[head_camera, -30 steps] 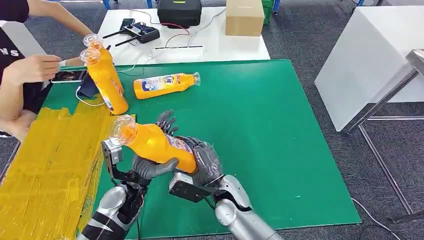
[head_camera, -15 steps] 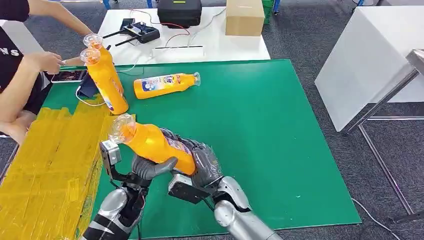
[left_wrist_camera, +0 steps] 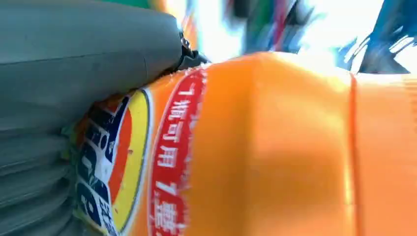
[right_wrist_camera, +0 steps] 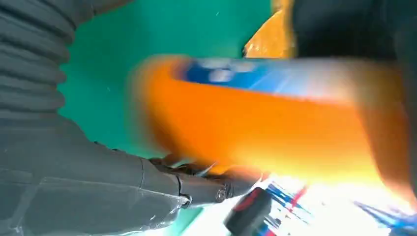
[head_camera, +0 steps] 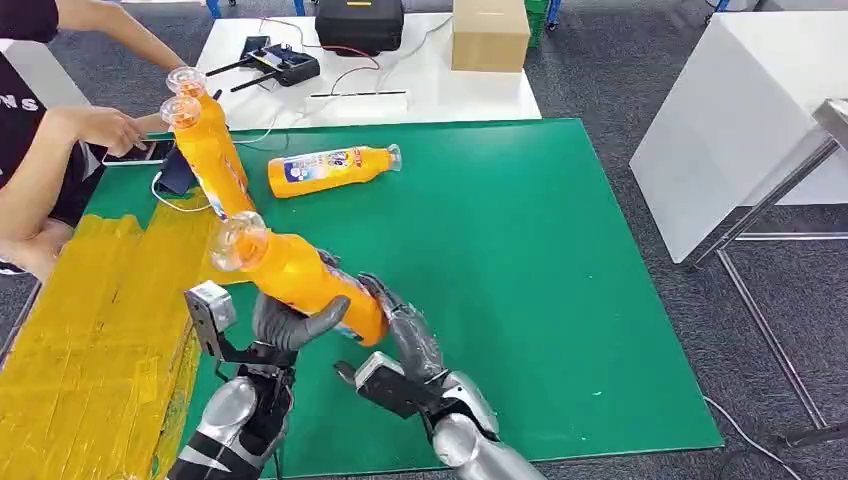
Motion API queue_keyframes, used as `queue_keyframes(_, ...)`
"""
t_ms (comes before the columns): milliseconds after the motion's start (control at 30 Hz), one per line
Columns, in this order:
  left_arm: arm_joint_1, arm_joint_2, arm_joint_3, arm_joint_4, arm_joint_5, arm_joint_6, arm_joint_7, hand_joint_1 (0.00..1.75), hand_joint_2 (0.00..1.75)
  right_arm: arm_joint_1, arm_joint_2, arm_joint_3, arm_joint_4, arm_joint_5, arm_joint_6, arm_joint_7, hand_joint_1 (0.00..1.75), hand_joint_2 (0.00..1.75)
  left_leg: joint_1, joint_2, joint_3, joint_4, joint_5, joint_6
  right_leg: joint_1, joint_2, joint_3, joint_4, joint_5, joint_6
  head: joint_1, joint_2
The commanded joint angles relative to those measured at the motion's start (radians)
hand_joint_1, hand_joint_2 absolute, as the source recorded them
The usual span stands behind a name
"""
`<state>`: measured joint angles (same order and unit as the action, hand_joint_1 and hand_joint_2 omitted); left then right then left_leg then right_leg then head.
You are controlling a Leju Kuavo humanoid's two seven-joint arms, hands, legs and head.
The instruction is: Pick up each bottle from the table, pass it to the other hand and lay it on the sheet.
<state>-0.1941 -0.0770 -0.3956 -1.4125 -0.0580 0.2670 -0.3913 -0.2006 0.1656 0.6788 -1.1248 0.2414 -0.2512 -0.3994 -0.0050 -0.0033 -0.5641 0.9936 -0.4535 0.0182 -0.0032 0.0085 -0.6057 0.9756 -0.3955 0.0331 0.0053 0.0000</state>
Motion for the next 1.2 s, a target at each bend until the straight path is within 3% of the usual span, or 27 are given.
queue_keyframes(33,-0.080,0.118,0.011,-0.097,-0.714,0.316,0.082,1.75,1.75,0.100,-0.078,-0.279,-0.226,-0.203,0.162,0.009,0.00,0.00,0.001,-0.004,0.002,0.001,-0.001,-0.001,0.001,-0.005,0.003,0.001,-0.002,0.000,0.000,0.000)
queue_keyframes(133,-0.119,0.218,0.048,-0.019,-1.300,0.339,0.322,1.75,1.75,0.122,-0.090,-0.342,-0.268,-0.366,0.277,0.010,0.00,0.00,0.000,-0.001,0.003,0.000,-0.001,-0.001,0.000,-0.001,0.004,0.000,-0.001,0.000,0.000,0.000)
queue_keyframes(167,-0.150,0.324,-0.005,0.009,-1.513,0.306,0.485,1.75,1.75,0.125,-0.104,-0.354,-0.282,-0.391,0.295,0.006,0.00,0.00,0.000,-0.001,0.002,-0.001,0.000,-0.001,0.000,-0.001,0.003,0.000,0.000,0.000,0.000,0.000)
queue_keyframes(200,-0.230,0.494,-0.157,0.050,-1.513,0.262,0.640,1.75,1.75,0.130,-0.110,-0.371,-0.298,-0.406,0.300,0.002,0.00,0.00,0.001,0.000,0.005,-0.001,-0.002,-0.002,0.001,-0.001,0.006,0.000,-0.001,-0.001,0.000,0.000)
queue_keyframes(233,-0.250,0.528,-0.193,0.138,-1.513,0.201,0.675,1.75,1.75,0.143,-0.118,-0.403,-0.331,-0.443,0.320,-0.001,0.00,0.00,0.000,-0.001,0.003,-0.001,0.000,-0.002,0.000,-0.002,0.003,0.000,-0.001,-0.001,0.000,0.000)
queue_keyframes(267,-0.272,0.550,-0.151,0.210,-1.513,0.184,0.579,1.75,1.75,0.152,-0.118,-0.426,-0.356,-0.449,0.328,0.004,0.00,0.00,0.001,-0.004,0.004,-0.001,0.000,-0.003,0.001,-0.005,0.004,0.001,-0.001,-0.002,0.000,0.000)
queue_keyframes(300,-0.364,0.679,-0.355,0.248,-1.513,0.155,0.675,1.75,1.75,0.149,-0.120,-0.433,-0.365,-0.454,0.337,0.006,0.00,0.00,0.001,-0.002,0.004,-0.001,0.000,-0.002,0.000,-0.003,0.004,0.000,-0.001,-0.001,0.001,0.000)
queue_keyframes(467,-0.368,0.675,-0.304,0.302,-1.513,0.207,0.621,1.75,1.75,0.147,-0.111,-0.438,-0.366,-0.454,0.344,0.012,0.00,0.00,0.002,0.004,0.002,0.000,0.002,-0.006,0.003,0.002,-0.001,0.004,0.000,-0.001,0.001,0.000)
queue_keyframes(500,-0.391,0.713,-0.383,0.280,-1.513,0.104,0.668,1.75,1.75,0.143,-0.110,-0.435,-0.358,-0.454,0.345,0.012,0.00,0.00,0.002,0.004,0.002,-0.001,0.002,-0.005,0.002,0.002,-0.001,0.004,-0.001,-0.001,-0.001,0.000)
queue_keyframes(533,-0.371,0.701,-0.318,0.303,-1.513,0.023,0.583,1.75,1.75,0.135,-0.110,-0.443,-0.348,-0.455,0.345,0.012,0.00,0.00,0.002,0.003,0.004,0.000,0.001,-0.006,0.002,0.002,0.000,0.005,-0.002,-0.001,0.000,0.000)
queue_keyframes(600,-0.428,0.722,-0.346,0.447,-1.513,-0.044,0.508,1.75,1.75,0.117,-0.107,-0.452,-0.322,-0.476,0.366,0.030,0.00,0.00,0.003,0.004,0.003,0.000,0.001,-0.005,0.003,0.002,-0.001,0.004,-0.001,-0.001,0.001,0.000)
queue_keyframes(700,-0.489,0.652,-0.307,0.692,-1.513,-0.043,0.448,1.75,1.75,0.108,-0.098,-0.451,-0.307,-0.452,0.375,0.032,0.00,0.00,0.003,0.005,0.002,-0.001,0.002,-0.005,0.002,0.003,-0.002,0.004,0.000,-0.001,0.001,0.000)
queue_keyframes(1000,-0.502,0.634,-0.319,0.719,-1.513,-0.035,0.452,1.75,1.75,0.111,-0.094,-0.450,-0.312,-0.447,0.373,0.032,0.00,0.00,0.003,0.002,0.004,-0.001,0.001,-0.006,0.002,0.002,0.002,0.003,-0.001,-0.001,0.000,0.000)
queue_keyframes(1067,-0.511,0.579,-0.242,0.793,-1.438,-0.095,0.440,1.75,1.75,0.111,-0.088,-0.451,-0.311,-0.436,0.364,0.037,0.00,0.00,0.002,0.002,0.001,-0.001,0.003,-0.005,0.001,0.001,-0.002,0.004,0.000,-0.001,0.000,0.000)
queue_keyframes(1100,-0.513,0.564,-0.220,0.812,-1.412,-0.101,0.436,1.75,1.75,0.112,-0.087,-0.452,-0.311,-0.435,0.363,0.037,0.00,1.75,0.002,0.001,0.003,-0.001,0.002,-0.005,0.002,0.001,0.001,0.003,-0.001,-0.001,0.000,0.000)
queue_keyframes(1200,-0.534,0.509,-0.153,0.923,-1.343,-0.121,0.394,1.75,1.75,0.119,-0.086,-0.461,-0.313,-0.424,0.355,0.042,0.00,1.75,0.002,0.000,0.003,-0.002,0.003,-0.005,0.002,-0.001,0.001,0.003,0.000,-0.001,0.000,0.000)
